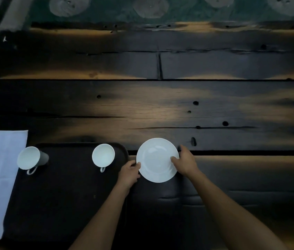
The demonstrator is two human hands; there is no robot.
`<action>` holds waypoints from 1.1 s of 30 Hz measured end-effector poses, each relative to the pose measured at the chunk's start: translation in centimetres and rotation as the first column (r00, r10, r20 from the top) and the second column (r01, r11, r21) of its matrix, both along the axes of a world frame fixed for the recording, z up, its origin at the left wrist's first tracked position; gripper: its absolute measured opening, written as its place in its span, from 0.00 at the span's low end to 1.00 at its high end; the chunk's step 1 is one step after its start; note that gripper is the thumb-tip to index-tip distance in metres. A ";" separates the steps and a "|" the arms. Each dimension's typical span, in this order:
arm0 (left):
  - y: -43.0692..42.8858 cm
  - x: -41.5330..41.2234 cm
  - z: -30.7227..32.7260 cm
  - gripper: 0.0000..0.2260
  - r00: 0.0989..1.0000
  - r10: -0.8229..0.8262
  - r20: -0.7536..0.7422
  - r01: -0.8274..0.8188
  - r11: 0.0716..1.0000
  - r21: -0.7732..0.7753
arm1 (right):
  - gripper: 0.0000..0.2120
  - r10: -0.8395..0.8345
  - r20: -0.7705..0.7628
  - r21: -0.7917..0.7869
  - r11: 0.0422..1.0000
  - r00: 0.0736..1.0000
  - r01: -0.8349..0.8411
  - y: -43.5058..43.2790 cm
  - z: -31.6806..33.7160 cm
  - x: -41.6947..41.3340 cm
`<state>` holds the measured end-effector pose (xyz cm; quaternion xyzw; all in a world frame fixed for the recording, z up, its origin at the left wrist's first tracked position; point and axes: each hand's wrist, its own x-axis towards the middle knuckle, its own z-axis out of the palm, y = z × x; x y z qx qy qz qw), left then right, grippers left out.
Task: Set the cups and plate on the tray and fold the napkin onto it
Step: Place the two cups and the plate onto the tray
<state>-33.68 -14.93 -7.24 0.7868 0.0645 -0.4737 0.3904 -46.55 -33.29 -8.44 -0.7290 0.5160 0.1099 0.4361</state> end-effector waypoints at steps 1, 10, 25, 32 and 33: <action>0.1 0.1 0.1 0.14 1.000 -0.011 0.002 0.011 1.000 -0.006 | 0.19 0.006 -0.009 -0.007 1.000 1.000 -0.006 -0.1 0.0 0.1; 1.5 -0.6 0.3 0.08 0.999 -0.016 -0.032 0.015 1.000 -0.026 | 0.16 0.010 -0.070 -0.036 0.999 0.997 -0.012 0.6 -0.3 -0.7; 10.0 -2.1 1.9 0.07 0.999 -0.019 -0.033 0.015 0.994 -0.109 | 0.05 -0.068 -0.021 -0.066 0.996 0.998 0.066 7.2 2.4 -2.5; 17.3 -0.6 2.5 0.06 1.000 -0.015 -0.004 0.015 0.994 -0.109 | 0.05 -0.074 0.002 -0.040 0.996 0.997 0.074 14.1 3.7 -1.5; 18.4 -0.2 2.5 0.05 1.000 -0.009 -0.003 0.009 0.994 -0.108 | 0.04 -0.067 -0.002 -0.046 0.997 0.998 0.067 15.3 3.8 -1.3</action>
